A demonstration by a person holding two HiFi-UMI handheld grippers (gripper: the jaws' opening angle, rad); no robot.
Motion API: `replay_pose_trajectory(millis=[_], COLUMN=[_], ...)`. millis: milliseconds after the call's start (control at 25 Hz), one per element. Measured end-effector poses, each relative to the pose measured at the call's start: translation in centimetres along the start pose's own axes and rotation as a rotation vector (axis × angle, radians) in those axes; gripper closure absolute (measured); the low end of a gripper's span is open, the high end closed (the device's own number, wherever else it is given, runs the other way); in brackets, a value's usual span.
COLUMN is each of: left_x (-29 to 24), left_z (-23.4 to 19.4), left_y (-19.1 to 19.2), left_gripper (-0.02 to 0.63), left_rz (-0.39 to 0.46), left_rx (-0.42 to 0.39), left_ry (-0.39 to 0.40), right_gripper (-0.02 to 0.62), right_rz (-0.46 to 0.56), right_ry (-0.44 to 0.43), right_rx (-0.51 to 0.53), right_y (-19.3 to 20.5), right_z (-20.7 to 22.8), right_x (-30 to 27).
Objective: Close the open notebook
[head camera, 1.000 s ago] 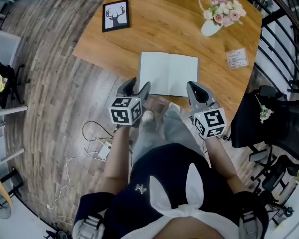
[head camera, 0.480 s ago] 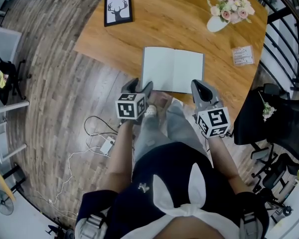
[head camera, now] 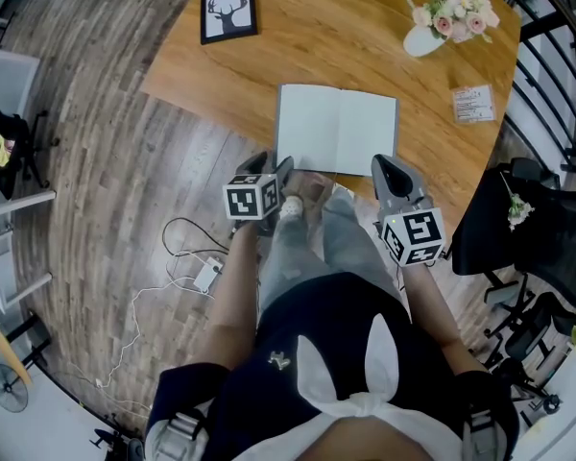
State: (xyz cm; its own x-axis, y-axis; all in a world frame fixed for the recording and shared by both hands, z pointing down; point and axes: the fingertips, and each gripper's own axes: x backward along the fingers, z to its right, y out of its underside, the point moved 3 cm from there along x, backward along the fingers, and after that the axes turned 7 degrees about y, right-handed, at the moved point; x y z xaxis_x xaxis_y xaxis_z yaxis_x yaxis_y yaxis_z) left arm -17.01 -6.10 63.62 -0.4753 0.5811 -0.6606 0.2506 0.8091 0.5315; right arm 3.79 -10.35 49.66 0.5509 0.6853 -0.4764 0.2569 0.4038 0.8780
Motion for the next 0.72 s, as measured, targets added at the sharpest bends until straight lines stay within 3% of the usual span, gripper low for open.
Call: replay_pose_trajectory(millis=[360,720], left_x=[-1.3,-2.0], left_z=[-1.2,-1.8], left_y=[2.1,2.6], left_gripper=[0.348,0.365], left_rz=[-0.054,-0.048], left_rx=[0.031,0.128], left_ry=[0.003,0.055], right_gripper=[0.597,0.597], right_rz=[-0.015,-0.021], right_ry=[0.002,0.003], right_rx=[0.001,0.004], right_y=[0.6,0.8], right_z=[-0.1,0.0], right_x=[-0.2,-0.2])
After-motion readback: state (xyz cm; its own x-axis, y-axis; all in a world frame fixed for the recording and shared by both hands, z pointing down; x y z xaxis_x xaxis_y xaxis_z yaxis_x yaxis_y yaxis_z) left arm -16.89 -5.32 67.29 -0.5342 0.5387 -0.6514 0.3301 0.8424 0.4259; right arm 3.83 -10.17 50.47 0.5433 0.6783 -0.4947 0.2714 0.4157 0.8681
